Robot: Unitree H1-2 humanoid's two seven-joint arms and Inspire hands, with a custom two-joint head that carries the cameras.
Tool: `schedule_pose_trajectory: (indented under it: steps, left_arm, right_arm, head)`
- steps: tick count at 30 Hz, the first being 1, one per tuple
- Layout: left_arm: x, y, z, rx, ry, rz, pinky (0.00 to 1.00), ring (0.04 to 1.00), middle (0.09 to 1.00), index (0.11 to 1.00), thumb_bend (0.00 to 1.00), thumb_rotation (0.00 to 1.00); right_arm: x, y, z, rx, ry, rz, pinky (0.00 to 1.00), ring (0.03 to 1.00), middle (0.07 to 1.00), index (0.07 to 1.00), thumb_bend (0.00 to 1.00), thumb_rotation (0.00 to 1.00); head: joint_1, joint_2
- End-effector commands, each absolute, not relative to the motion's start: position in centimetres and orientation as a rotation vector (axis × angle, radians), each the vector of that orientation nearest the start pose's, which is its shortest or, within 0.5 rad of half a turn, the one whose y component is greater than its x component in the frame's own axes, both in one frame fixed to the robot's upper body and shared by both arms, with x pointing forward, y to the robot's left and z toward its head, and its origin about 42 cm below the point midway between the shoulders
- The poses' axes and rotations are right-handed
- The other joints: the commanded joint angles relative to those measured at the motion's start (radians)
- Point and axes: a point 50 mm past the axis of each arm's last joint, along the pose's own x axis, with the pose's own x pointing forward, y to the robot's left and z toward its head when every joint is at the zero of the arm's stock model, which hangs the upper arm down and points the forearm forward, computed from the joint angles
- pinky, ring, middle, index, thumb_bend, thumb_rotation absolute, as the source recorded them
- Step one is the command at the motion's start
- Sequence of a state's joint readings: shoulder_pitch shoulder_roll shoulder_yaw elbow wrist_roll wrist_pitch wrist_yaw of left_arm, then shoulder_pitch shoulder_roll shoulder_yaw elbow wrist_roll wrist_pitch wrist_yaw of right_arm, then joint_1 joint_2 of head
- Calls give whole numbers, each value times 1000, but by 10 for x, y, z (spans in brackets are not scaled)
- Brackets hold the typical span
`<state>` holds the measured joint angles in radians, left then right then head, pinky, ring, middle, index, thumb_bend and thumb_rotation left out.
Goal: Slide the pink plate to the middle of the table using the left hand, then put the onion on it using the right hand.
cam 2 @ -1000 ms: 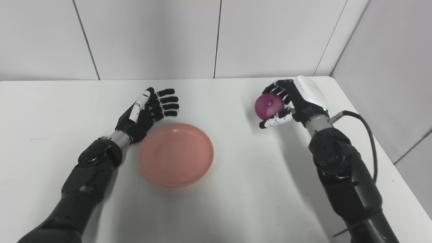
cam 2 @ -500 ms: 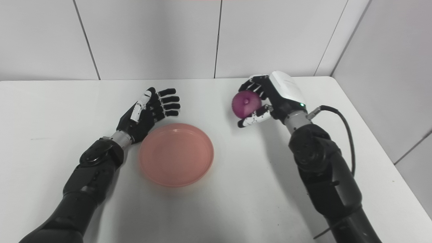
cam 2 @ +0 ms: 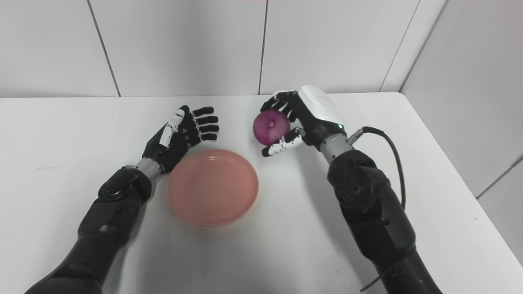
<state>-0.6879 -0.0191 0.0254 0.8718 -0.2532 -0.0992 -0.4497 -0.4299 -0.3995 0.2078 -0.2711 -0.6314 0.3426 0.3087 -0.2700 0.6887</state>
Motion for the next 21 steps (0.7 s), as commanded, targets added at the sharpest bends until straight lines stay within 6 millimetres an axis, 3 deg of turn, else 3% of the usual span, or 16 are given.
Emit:
schedule_pose_trajectory:
  steps: [1,21]
  left_arm:
    - [470,117,126,-236,88,-574,689,713,722,702,356,1000]
    - [469,108,127,-273,93,-572,662,695,697,679,351,1000]
  right_arm:
    - [377,-224,305,-1056,-395,162,469,504,492,485,529,0]
    - [373,-170,289,-1028,-416,281,458,504,491,487,529,0]
  head:
    - [6,1]
    - [61,4]
